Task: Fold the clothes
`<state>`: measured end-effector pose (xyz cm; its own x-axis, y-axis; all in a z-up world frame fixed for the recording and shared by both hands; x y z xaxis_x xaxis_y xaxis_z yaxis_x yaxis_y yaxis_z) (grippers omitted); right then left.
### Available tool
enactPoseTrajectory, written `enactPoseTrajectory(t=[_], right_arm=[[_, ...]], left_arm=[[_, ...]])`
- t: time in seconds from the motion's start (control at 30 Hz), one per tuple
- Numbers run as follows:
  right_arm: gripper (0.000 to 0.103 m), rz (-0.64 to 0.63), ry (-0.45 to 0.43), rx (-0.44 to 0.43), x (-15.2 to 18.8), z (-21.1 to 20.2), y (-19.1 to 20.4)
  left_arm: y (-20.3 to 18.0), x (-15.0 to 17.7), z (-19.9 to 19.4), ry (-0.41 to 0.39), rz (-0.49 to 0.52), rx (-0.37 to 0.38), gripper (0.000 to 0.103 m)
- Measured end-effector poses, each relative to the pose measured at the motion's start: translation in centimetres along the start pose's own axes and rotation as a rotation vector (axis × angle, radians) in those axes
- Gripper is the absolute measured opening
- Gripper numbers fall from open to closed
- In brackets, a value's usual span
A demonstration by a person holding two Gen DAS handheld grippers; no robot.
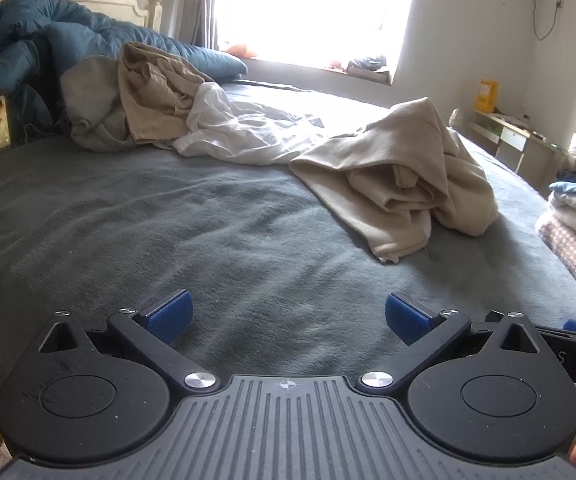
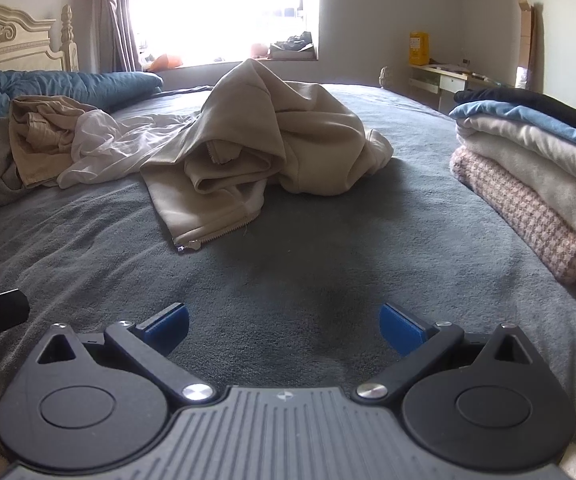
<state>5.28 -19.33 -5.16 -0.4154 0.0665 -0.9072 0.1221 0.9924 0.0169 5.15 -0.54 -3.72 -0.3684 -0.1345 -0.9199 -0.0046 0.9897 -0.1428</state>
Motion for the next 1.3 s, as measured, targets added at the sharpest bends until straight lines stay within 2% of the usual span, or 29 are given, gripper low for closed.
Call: enactPoseTrajectory(t=[1.3], right_arm=[[0.103,-0.013,0.006,0.021,-0.22,-0.1,-0.2]], left_arm=[[-0.76,0.24,-0.43,0.016,0.037,-0.002,0.103]])
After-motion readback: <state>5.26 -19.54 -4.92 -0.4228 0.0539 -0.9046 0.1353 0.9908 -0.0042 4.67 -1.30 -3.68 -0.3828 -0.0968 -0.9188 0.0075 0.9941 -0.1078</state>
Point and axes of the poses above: each gripper's, at about its wrist camera, not at the fingertips, and z roughly the way its jaws point, y to its left, x to its underside, the point moved 7 cm from there along z, roughly the way its jaws point, and after that the axes turned 11 degrees about -y, right-handed, at the moved point
